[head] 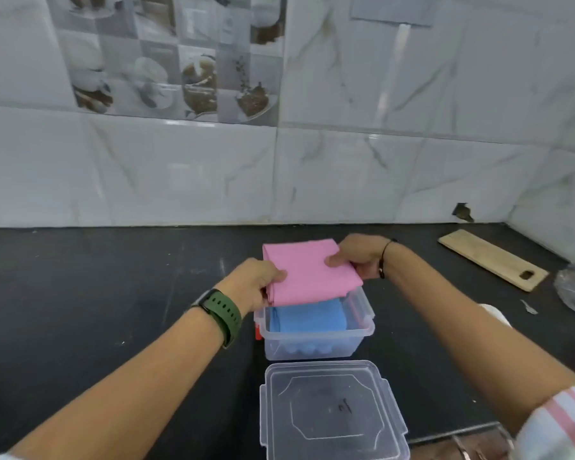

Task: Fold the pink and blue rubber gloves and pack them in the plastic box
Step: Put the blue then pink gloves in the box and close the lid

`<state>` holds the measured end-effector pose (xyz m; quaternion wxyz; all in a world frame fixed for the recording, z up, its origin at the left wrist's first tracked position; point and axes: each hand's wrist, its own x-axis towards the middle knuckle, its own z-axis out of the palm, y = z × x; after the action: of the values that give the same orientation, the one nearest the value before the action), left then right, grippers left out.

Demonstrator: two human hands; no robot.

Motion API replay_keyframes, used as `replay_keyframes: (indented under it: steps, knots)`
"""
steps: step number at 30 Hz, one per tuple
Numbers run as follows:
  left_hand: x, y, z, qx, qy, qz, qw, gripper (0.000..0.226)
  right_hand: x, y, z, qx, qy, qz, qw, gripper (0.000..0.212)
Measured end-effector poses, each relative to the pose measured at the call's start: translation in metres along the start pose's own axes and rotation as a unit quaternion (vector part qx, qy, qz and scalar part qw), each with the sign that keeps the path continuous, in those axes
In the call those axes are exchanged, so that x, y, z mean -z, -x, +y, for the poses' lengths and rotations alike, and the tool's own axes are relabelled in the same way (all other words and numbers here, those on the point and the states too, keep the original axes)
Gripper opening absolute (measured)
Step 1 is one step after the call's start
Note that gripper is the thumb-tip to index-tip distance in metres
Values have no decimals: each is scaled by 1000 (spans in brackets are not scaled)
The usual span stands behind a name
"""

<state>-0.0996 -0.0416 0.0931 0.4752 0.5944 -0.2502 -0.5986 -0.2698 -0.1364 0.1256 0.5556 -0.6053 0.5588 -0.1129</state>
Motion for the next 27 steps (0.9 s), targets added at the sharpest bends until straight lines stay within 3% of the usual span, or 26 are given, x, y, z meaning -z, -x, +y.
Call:
replay_keyframes:
  steps: [4,10,13,19,21,23,27]
  knots:
    - [-9,-16,-20,17,-71,-4,997,30,-11,-5,33,-31,112,59,991,41]
    - [-9,-28,-27,-37,-237,-13,971,21,-23,-9,48,-52,279,71,956,36]
    - [-9,-30,-25,-57,-374,-7,925,26,-25,-9,44,-57,326,73,941,17]
    - [-15,-37,-24,-91,-543,20,835,28,-36,-14,42,-66,389,62,917,11]
    - [-19,-42,-27,-102,-593,33,798,32,-44,-19,47,-66,424,61,901,18]
    - [-22,-42,-31,-119,-642,44,756,33,-50,-24,51,-66,457,66,884,7]
    - [-26,-44,-41,-155,-716,43,679,35,-54,-30,54,-57,496,77,863,10]
